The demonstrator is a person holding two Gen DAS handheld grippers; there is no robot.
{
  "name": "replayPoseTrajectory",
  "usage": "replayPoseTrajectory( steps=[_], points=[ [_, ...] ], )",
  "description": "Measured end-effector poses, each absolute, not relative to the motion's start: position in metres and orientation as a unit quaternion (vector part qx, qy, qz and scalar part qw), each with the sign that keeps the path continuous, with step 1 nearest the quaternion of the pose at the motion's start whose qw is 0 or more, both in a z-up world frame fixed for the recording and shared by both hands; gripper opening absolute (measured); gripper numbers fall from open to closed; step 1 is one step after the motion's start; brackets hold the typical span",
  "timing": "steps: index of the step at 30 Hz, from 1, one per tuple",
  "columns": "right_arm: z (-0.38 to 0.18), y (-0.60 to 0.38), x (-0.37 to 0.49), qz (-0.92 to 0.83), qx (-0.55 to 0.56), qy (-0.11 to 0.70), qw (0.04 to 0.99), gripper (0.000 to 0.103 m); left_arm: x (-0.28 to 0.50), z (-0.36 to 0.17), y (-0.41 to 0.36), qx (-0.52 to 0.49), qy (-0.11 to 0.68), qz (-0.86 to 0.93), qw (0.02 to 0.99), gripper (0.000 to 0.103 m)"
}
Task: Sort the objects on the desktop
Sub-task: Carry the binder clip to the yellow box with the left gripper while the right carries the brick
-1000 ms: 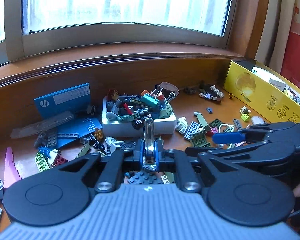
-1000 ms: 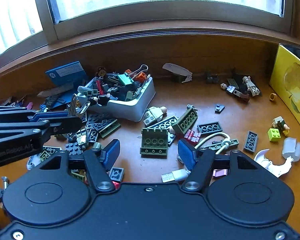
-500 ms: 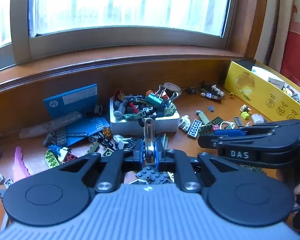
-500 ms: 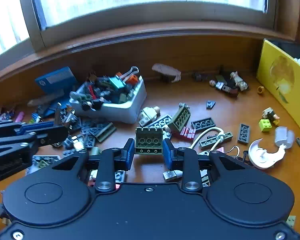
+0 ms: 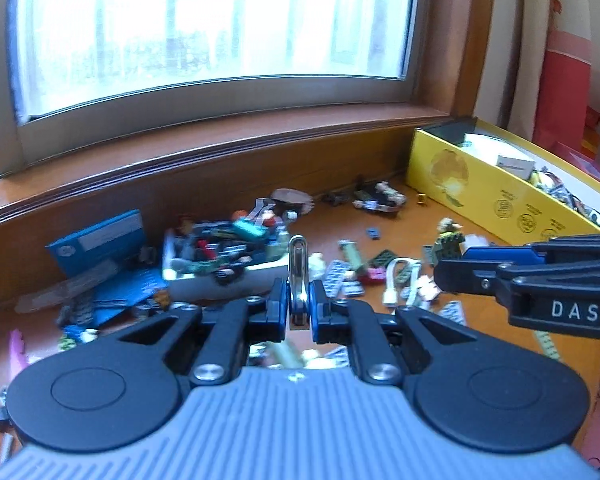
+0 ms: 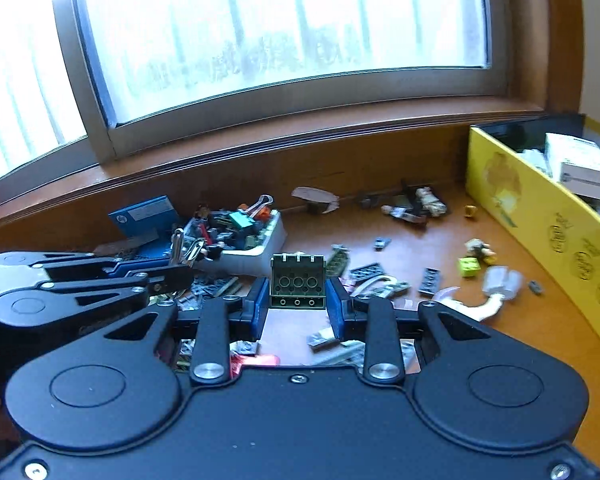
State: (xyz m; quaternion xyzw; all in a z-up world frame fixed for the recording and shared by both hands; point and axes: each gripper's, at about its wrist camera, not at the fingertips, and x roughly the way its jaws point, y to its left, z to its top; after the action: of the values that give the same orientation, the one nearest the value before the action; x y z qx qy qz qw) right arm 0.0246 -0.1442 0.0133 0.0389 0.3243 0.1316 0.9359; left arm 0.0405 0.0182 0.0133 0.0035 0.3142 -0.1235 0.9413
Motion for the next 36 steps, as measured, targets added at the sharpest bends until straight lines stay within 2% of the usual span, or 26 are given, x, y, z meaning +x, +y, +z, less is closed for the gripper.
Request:
replayPoseTrajectory(
  steps=[7, 25, 36],
  points=[
    [0.023, -0.199, 0.012, 0.107, 0.063, 0.321, 0.939, 0.03, 0.047, 0.023, -0.033, 0.012, 0.311, -0.158, 0.937, 0.014],
    [0.067, -0.351, -0.005, 0.018, 0.104, 0.253, 0.962, 0.03, 0.082, 0.055, -0.195, 0.066, 0.271, -0.249, 0.927, 0.014],
    [0.074, -0.425, -0.014, -0.028, 0.115, 0.237, 0.964, 0.03, 0.114, 0.056, -0.278, 0.083, 0.27, -0.271, 0.92, 0.014]
  ],
)
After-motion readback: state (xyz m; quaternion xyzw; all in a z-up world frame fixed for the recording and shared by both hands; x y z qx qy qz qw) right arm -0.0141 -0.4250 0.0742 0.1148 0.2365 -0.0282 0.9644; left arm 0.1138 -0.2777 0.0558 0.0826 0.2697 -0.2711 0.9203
